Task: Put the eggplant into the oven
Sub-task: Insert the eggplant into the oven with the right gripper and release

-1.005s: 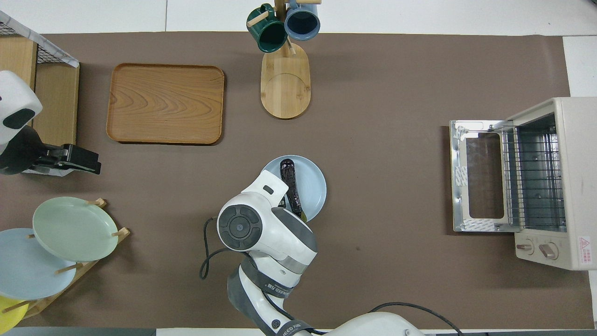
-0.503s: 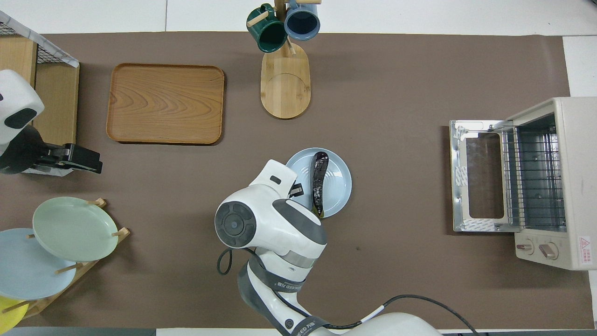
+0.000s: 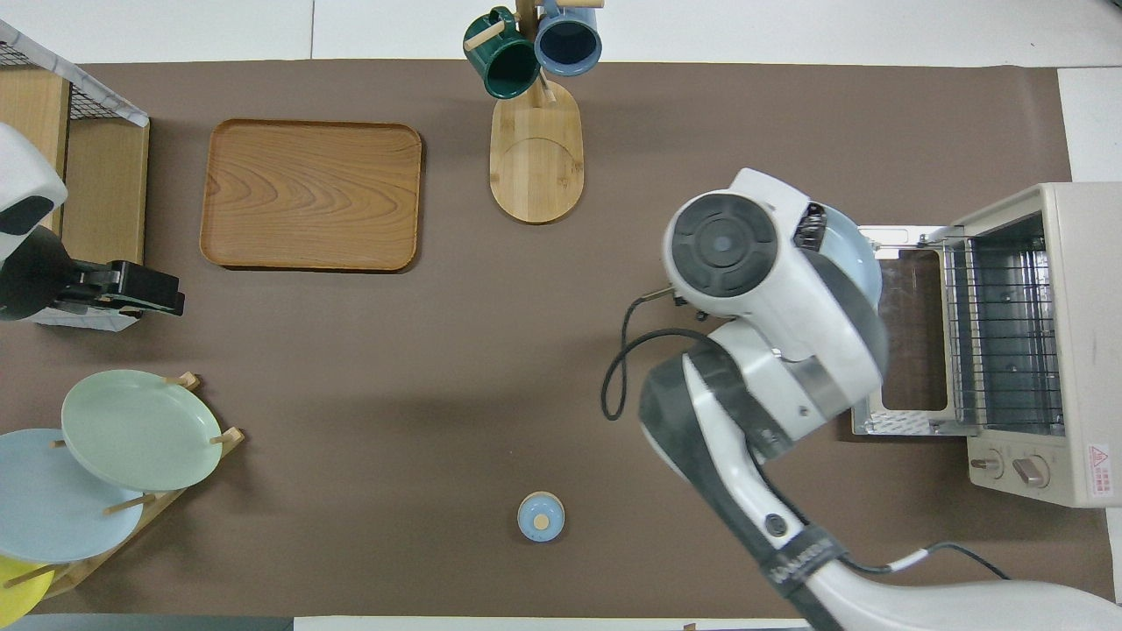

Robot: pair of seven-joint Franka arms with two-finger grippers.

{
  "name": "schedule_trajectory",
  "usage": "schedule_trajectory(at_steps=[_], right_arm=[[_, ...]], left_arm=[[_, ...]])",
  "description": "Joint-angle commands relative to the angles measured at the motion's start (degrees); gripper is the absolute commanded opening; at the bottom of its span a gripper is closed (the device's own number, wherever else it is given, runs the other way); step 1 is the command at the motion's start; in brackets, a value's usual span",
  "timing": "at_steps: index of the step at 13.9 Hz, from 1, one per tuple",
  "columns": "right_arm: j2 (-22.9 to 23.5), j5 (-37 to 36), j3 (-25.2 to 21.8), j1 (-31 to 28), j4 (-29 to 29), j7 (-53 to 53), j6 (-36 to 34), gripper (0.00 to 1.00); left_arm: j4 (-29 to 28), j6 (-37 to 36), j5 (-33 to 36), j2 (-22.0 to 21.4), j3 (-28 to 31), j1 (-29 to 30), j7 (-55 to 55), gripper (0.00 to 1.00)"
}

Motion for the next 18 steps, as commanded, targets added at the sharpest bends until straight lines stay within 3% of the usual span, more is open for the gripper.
schedule_trajectory(at_steps=[1, 4, 6, 11, 12, 14, 15, 17, 18], right_arm=[[-6.0, -0.1, 1.1, -9.6, -8.4, -9.4, 0.6, 0.0], [-6.1, 2.9, 1.1, -20.5, -10.2, -22.0, 1.3, 0.0], [-6.7, 3.6, 1.1, -24.3, -12.5, -24.9, 3.8, 0.0], [-8.6, 3.6, 1.0, -26.5, -19.3, -24.5, 11.6, 0.01], [-8.6, 3.6, 1.1, -26.3, -19.3, -24.5, 11.5, 0.17], [-8.5, 3.6, 1.1, -26.3, -18.9, -24.8, 10.6, 0.37], [-8.5, 3.6, 1.1, -25.8, -17.8, -24.9, 9.0, 0.4], [-7.4, 6.1, 1.6, -24.6, -14.4, -24.8, 6.8, 0.39], [-6.8, 8.5, 1.6, -22.8, -13.8, -24.4, 7.4, 0.32]], left_arm=[[-0.5, 0.7, 0.8, -0.9, -0.1, 0.1, 0.5, 1.0], [-0.6, 0.7, 0.8, -0.9, -0.1, 0.2, 0.5, 1.0], [-0.6, 0.7, 0.8, -0.9, -0.1, 0.1, 0.6, 1.0], [-0.6, 0.7, 0.8, -0.9, -0.1, 0.1, 0.5, 1.0], [-0.6, 0.7, 0.8, -0.9, -0.1, 0.1, 0.5, 1.0], [-0.6, 0.7, 0.8, -0.9, -0.1, 0.1, 0.5, 1.0], [-0.6, 0.7, 0.8, -0.9, -0.1, 0.2, 0.6, 1.0], [-0.6, 0.7, 0.8, -0.9, -0.1, 0.1, 0.5, 1.0], [-0.6, 0.7, 0.8, -0.9, -0.1, 0.1, 0.5, 1.0]])
